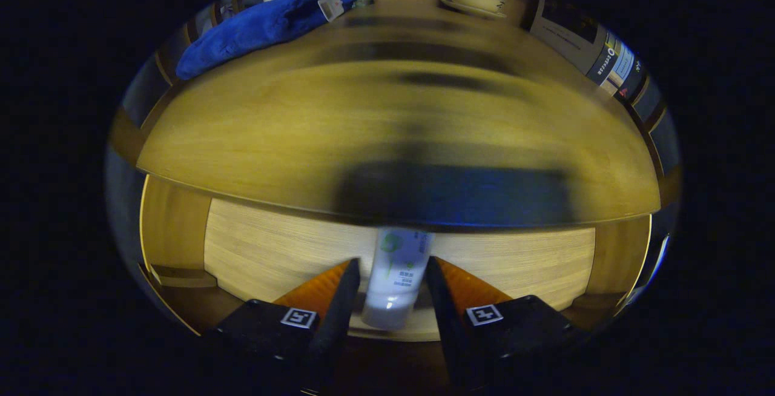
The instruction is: Pull open the drawer, take out the items inside it, and place them on the countertop above the cabinet.
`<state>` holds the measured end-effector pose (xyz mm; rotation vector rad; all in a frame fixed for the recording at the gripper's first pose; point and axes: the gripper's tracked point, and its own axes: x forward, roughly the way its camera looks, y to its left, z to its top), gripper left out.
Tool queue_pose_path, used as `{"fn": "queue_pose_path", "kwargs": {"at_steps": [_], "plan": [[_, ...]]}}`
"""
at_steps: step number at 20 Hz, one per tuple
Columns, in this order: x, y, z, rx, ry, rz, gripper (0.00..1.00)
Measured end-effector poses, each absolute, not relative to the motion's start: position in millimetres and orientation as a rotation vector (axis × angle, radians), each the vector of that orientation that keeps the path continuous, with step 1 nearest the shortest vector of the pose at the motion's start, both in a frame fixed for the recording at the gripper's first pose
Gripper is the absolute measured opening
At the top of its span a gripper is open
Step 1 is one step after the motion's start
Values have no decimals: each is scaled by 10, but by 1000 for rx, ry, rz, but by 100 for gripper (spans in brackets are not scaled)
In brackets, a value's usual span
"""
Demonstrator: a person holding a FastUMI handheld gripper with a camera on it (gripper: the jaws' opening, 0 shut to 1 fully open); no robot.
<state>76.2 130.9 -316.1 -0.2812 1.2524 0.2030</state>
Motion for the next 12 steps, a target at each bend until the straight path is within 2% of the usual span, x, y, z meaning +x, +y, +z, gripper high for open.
{"fn": "queue_pose_path", "kwargs": {"at_steps": [4,5,6,12], "plan": [[820,1290,-3092,-249,1247,208,55],[837,1295,-3045,-224,1246,205,54],[835,1309,-2994,-194,1252,205,49],[1046,1423,-2357,-92,1201,219,49]]}}
